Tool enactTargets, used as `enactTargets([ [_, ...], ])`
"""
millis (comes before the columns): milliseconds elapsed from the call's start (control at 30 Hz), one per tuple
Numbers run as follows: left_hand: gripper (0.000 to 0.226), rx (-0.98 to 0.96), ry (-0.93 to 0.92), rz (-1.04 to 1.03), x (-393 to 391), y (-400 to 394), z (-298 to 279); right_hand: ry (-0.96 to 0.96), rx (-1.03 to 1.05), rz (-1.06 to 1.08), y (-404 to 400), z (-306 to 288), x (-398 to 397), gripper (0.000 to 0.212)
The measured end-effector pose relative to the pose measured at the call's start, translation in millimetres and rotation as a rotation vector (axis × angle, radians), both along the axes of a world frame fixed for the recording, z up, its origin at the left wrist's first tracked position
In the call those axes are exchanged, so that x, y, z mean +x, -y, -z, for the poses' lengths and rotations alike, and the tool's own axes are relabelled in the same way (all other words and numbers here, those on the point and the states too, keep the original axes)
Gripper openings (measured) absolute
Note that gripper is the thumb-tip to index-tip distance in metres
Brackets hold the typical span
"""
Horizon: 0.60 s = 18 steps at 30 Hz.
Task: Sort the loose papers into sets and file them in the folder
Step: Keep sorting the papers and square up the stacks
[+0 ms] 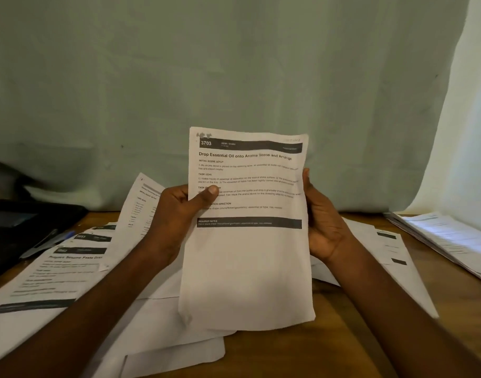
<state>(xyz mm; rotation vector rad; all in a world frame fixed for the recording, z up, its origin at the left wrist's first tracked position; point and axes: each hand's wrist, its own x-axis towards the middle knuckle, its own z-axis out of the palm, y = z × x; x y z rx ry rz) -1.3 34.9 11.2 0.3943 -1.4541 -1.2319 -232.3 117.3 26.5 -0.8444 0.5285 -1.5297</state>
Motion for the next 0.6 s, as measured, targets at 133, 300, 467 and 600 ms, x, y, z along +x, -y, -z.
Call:
enactTargets([
  [133, 0.017, -0.021, 0.039, -0.115, 0, 2, 2, -0.055, 0.042, 0.034, 3, 1, -5, 0.068],
  [300, 0.010, -0.031, 0.141, -0.232, 1, 13, 9, -0.332, 0.106, 0.342, 6, 8, -6, 0.047],
  [467, 0.023, -0.133, 0.592, -0.628, 7, 37, 34, -1.765, 0.271, 1.029, 13, 34, -31, 0.028],
  [600, 0.021, -0.178, 0.865, -0.812, 15, 42, 46, -1.871, 0.463, 0.632, 22, 54, -51, 0.080],
])
